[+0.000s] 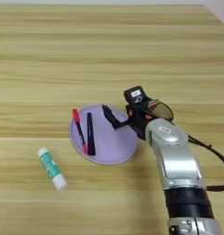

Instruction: Move the objects on the table

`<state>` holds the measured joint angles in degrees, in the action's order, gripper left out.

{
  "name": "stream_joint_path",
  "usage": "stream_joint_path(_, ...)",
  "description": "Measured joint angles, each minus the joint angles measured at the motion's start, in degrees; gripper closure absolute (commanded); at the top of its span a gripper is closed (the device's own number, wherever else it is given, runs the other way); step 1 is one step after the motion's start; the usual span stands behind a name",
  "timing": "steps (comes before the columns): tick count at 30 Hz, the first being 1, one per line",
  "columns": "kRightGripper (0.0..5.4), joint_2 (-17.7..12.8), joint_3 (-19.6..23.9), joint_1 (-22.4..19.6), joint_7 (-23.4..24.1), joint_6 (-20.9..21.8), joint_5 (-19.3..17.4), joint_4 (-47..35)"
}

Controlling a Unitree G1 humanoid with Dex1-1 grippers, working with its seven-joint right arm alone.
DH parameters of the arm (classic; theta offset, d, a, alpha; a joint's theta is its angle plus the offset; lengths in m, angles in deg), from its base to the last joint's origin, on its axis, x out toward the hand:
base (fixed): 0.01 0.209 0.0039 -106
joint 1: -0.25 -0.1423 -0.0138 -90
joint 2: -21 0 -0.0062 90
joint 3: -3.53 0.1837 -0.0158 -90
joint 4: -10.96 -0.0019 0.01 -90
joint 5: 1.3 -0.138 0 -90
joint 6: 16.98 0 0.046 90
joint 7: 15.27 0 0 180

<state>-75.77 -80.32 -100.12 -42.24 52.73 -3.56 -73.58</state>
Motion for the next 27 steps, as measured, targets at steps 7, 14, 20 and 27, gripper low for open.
stream_joint_path(7,0.05,-2.18,0.92,-0.97,0.04,2.84,0.48,5.48)
stream_joint_path(14,0.05,-4.42,1.23,-2.88,-0.38,5.04,0.97,11.56)
stream_joint_path(20,0.05,-4.82,1.22,-4.29,-1.00,6.05,1.20,15.72)
stream_joint_path(27,0.05,-5.40,1.27,-5.91,-2.15,6.04,0.89,19.59)
